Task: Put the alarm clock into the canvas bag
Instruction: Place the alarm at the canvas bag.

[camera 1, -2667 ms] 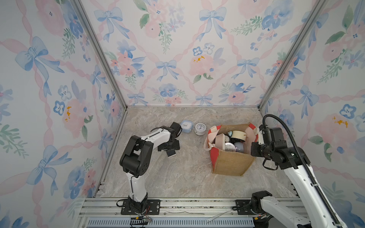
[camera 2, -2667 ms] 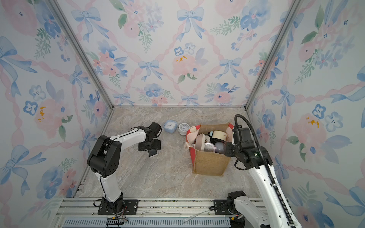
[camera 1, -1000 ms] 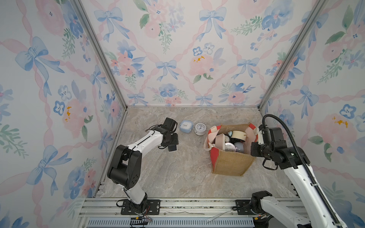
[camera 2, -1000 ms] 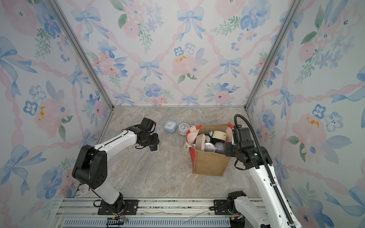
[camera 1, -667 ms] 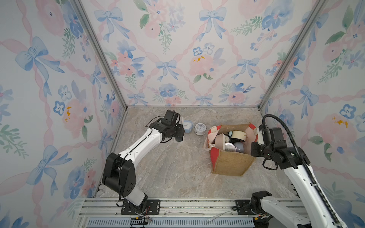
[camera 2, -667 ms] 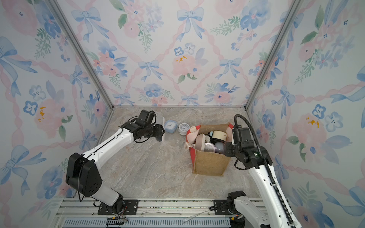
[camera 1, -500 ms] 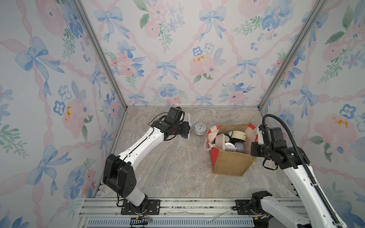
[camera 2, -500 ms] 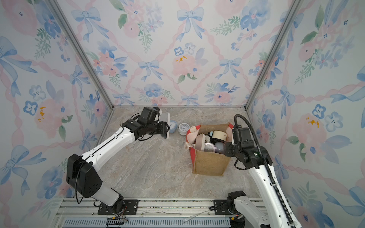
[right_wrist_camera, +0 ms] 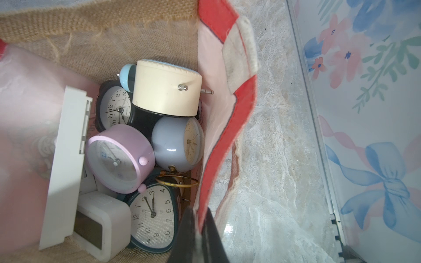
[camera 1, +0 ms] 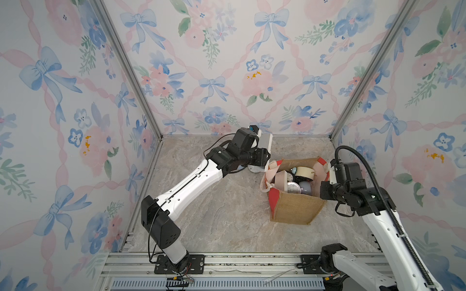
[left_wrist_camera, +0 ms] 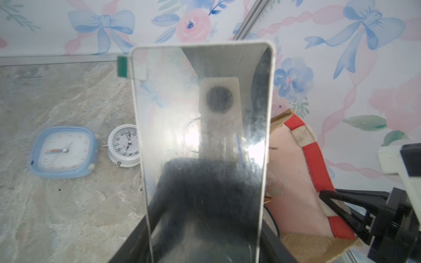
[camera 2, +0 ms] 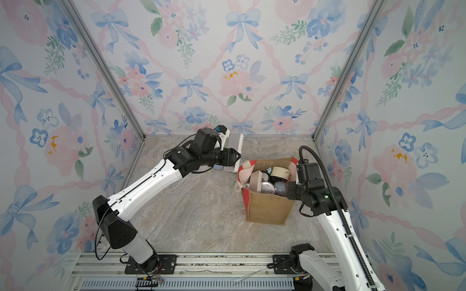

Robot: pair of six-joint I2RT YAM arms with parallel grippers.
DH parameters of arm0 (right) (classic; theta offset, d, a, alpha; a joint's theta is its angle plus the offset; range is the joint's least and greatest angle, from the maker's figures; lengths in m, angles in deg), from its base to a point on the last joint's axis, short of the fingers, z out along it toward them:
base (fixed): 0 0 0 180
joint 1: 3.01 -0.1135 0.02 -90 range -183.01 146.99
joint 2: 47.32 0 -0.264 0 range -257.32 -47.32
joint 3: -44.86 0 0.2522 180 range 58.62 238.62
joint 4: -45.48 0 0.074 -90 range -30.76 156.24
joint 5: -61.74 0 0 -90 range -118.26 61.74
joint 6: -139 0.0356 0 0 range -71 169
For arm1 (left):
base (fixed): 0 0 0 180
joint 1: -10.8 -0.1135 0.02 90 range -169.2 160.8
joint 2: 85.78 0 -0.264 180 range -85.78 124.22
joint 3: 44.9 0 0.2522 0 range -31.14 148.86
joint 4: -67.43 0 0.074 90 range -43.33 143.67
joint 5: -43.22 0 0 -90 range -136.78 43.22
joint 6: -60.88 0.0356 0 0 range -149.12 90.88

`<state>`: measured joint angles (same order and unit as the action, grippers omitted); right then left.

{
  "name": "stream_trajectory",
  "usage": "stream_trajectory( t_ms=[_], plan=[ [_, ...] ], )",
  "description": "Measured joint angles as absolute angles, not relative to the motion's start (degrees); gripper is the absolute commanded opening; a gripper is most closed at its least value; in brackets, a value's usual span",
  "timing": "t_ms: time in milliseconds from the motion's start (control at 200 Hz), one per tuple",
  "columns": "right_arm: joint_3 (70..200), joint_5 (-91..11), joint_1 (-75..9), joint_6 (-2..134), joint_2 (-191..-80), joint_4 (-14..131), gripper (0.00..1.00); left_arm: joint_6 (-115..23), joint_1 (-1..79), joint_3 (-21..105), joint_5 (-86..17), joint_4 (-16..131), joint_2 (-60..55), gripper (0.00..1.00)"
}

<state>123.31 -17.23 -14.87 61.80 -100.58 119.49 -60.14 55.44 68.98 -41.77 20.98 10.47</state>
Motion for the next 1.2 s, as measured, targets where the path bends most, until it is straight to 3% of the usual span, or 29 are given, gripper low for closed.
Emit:
stream_trajectory(
  t_ms=[550,1200],
  plan=[
    [123.31,-17.25,-14.87,61.8,-100.55,119.49,0.06,-61.48,67.13,85.59,-39.93,20.74,28.89,0.39],
    [123.28,-17.23,-15.13,61.8,-100.31,119.47,0.06,-69.04,72.29,85.94,-38.34,20.48,35.91,0.41]
  ],
)
